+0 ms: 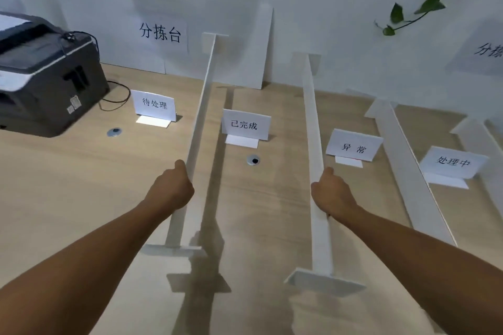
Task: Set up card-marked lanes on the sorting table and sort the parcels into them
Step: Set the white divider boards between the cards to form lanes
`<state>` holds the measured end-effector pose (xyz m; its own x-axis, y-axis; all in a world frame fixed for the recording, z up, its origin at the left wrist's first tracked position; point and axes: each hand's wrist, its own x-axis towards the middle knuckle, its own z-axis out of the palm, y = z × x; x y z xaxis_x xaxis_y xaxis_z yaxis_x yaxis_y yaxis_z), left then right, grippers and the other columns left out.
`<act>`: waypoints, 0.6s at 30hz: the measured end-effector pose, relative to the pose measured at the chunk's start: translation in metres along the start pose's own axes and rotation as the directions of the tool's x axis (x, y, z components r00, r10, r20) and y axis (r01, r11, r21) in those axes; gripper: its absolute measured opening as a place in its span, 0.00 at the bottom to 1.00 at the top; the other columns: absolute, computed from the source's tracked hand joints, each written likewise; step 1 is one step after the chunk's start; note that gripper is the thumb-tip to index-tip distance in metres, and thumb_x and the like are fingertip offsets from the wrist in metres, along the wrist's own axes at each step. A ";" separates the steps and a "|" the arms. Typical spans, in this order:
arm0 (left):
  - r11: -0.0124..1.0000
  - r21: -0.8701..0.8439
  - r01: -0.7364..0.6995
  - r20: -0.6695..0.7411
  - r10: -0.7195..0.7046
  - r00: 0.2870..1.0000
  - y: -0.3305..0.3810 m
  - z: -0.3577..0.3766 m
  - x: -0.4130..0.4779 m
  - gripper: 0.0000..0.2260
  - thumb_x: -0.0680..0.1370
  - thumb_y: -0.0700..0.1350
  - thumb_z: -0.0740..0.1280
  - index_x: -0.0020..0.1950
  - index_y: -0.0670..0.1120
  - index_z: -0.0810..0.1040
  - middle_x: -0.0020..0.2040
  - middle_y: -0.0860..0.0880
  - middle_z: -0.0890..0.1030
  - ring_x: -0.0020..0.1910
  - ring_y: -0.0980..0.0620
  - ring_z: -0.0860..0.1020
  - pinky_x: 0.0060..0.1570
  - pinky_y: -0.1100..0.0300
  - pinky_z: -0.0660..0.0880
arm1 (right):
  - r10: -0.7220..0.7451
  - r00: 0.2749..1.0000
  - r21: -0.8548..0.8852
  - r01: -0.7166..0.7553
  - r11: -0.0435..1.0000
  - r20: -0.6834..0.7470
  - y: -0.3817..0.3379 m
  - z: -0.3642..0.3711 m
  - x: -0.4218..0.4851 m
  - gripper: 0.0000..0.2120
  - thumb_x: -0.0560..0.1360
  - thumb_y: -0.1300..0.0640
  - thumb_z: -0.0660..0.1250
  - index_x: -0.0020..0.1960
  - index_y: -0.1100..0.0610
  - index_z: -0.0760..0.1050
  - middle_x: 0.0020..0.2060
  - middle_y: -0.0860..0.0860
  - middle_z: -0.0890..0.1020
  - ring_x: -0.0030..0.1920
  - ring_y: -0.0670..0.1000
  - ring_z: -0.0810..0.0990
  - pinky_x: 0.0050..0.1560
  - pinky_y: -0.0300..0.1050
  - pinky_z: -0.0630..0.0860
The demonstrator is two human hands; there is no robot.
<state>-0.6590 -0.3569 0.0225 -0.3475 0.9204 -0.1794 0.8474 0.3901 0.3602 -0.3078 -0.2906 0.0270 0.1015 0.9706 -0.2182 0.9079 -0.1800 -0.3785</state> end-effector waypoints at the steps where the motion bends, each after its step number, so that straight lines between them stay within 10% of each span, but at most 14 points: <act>1: 1.000 0.000 -0.012 0.018 0.012 1.000 -0.010 0.000 0.011 0.06 0.80 0.39 0.60 0.55 0.44 0.63 0.40 0.45 0.72 0.35 0.47 0.72 0.32 0.54 0.65 | 0.021 1.000 -0.001 -0.021 1.000 -0.009 -0.004 0.006 0.000 0.14 0.80 0.57 0.59 0.62 0.63 0.64 0.53 0.62 0.78 0.52 0.65 0.79 0.46 0.52 0.74; 18: 0.994 0.068 -0.082 0.219 0.065 0.974 -0.099 0.060 0.117 0.10 0.80 0.42 0.62 0.56 0.43 0.61 0.40 0.45 0.72 0.38 0.43 0.74 0.38 0.51 0.70 | 0.203 0.979 -0.070 -0.201 0.977 0.026 -0.036 0.114 0.039 0.14 0.81 0.58 0.58 0.63 0.64 0.64 0.52 0.65 0.79 0.49 0.64 0.79 0.44 0.51 0.74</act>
<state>-0.7590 -0.2896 -0.0889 -0.1953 0.9157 -0.3512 0.8985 0.3106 0.3103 -0.3830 -0.2648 -0.0709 0.2731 0.9094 -0.3138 0.8952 -0.3596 -0.2632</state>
